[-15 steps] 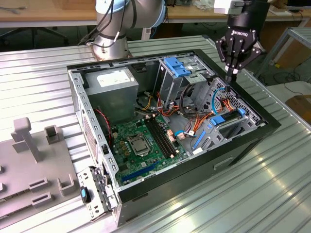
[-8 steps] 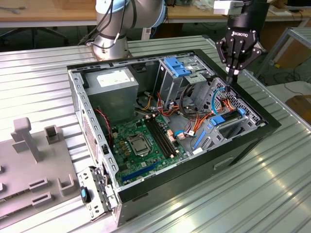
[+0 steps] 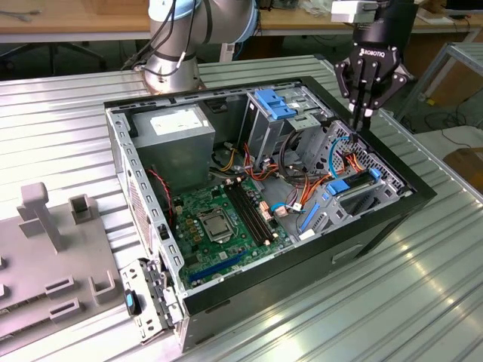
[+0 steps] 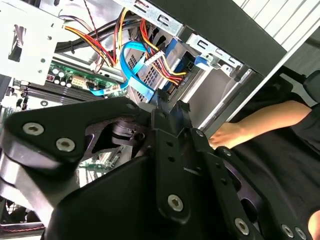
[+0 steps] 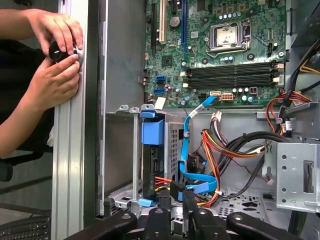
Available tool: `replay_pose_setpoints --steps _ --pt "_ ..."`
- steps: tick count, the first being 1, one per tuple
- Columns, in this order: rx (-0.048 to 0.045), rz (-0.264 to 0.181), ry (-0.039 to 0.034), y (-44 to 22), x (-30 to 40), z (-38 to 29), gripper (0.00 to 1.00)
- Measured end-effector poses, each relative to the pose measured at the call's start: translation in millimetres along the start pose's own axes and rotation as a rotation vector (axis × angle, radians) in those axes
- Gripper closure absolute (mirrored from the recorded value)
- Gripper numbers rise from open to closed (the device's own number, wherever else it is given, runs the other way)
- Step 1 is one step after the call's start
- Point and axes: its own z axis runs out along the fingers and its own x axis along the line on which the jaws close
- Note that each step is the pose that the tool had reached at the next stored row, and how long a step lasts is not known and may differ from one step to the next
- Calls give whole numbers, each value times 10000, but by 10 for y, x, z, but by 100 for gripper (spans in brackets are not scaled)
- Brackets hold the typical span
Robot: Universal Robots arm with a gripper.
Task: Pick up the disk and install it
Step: 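Insert the second disk wire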
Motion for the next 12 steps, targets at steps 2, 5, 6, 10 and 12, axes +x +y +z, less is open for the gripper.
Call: replay_pose_setpoints --steps 2,5,6,10,12 --pt "0 0 3 0 -1 2 75" --pt "2 -5 9 1 -8 9 67" --pt "1 -5 10 1 -12 10 67" --pt "1 -3 37 2 -31 33 60" --pt "6 -22 193 13 -77 38 60"
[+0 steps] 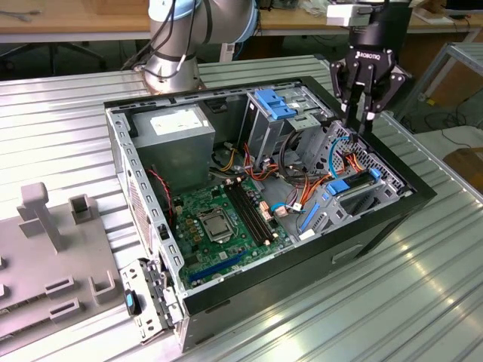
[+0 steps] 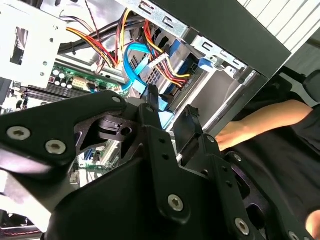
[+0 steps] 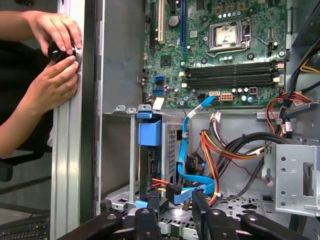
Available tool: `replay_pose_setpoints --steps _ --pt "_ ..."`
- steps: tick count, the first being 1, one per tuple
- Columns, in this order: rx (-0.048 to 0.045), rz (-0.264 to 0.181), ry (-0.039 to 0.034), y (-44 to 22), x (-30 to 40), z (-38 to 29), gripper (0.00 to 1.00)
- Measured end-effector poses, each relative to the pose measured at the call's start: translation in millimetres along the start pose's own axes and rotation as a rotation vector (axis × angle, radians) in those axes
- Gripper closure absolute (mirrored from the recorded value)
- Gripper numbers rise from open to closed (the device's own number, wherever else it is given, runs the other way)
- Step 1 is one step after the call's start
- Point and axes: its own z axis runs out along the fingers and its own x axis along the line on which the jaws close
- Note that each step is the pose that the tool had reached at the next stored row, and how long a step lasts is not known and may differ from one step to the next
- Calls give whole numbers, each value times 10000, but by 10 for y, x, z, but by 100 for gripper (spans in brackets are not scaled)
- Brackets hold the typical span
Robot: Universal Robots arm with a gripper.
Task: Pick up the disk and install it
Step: 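Insert the second disk wire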
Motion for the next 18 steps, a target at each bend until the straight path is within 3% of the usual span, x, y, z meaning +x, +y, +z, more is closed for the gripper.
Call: replay_pose_setpoints --steps 1,2,8,11,18 --pt "2 -9 91 2 -16 2 60" --pt "9 -24 123 3 -29 9 60" --pt "65 -161 177 5 -109 66 60" --pt "66 -181 465 4 -123 83 60" --pt "59 -189 836 3 -142 124 60"
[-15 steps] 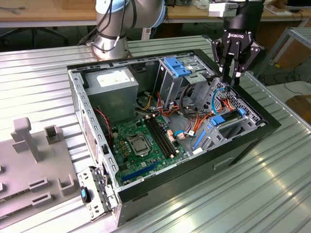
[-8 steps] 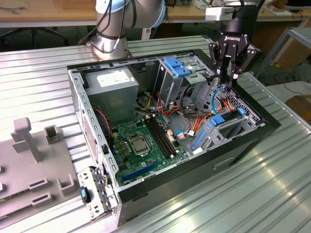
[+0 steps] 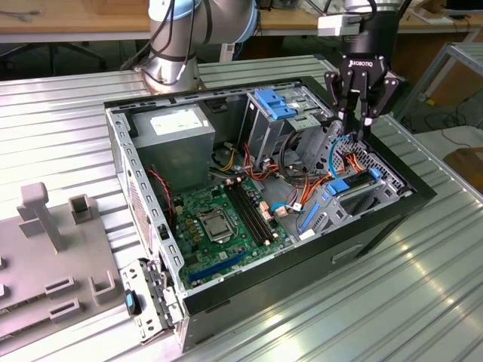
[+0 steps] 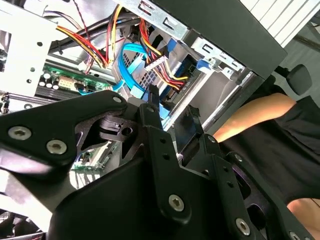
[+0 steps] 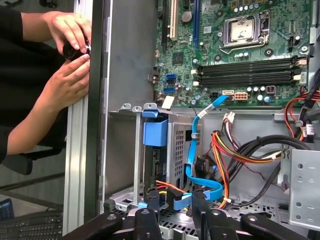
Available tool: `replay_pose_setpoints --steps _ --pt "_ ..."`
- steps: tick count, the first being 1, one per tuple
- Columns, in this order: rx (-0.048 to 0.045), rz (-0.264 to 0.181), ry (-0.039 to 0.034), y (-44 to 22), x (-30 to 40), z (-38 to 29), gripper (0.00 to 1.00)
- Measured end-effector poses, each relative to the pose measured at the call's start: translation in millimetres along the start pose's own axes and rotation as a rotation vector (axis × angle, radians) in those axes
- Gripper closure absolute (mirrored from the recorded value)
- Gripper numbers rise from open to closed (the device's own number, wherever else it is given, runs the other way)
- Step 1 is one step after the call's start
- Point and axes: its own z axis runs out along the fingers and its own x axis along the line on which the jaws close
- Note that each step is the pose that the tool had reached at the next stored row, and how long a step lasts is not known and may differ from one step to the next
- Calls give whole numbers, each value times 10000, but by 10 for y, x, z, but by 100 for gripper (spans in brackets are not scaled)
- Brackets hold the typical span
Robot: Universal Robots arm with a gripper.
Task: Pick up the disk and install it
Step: 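Insert the second disk wire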
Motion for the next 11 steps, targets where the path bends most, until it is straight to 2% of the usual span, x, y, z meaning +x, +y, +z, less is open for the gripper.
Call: replay_pose_setpoints --steps 2,3,11 --pt "-3 1 84 0 -2 3 60" --pt "-4 1 100 0 -2 3 60" --pt "-6 1 126 0 -8 14 60"
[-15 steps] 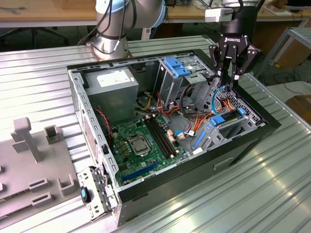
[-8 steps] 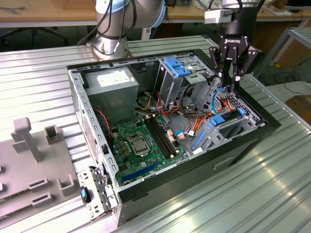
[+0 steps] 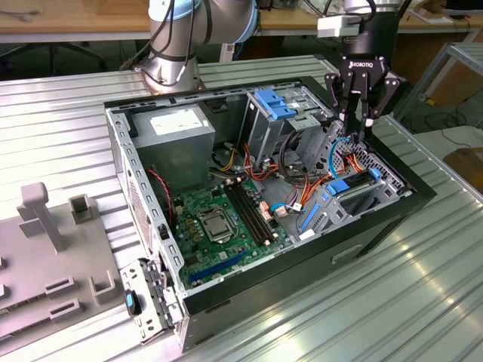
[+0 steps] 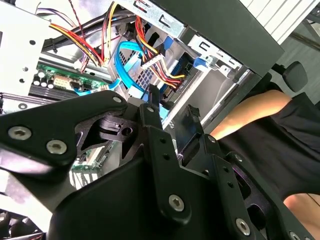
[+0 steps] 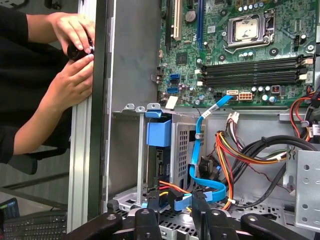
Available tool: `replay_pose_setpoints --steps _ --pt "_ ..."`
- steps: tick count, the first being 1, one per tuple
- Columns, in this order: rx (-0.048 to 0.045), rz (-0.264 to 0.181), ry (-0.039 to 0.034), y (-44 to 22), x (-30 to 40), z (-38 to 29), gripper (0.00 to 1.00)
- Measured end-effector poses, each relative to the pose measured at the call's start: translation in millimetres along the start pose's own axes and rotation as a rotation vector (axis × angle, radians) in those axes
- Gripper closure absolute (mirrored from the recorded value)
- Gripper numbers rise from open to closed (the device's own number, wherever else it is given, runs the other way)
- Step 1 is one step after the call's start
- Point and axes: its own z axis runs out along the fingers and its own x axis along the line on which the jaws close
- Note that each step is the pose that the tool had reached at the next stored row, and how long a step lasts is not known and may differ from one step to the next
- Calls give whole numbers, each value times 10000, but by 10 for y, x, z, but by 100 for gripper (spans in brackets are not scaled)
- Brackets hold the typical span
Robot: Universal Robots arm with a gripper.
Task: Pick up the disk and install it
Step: 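Insert the second disk wire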
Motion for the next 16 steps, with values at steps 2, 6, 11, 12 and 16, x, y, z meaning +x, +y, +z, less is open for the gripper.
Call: replay_pose_setpoints --steps 2,6,11,12,16 --pt "0 0 2 0 0 1 60" --pt "0 0 0 0 -1 2 69" --pt "0 0 3 0 -1 2 71" --pt "0 0 3 0 -1 2 77" --pt "0 0 11 0 -2 3 83"
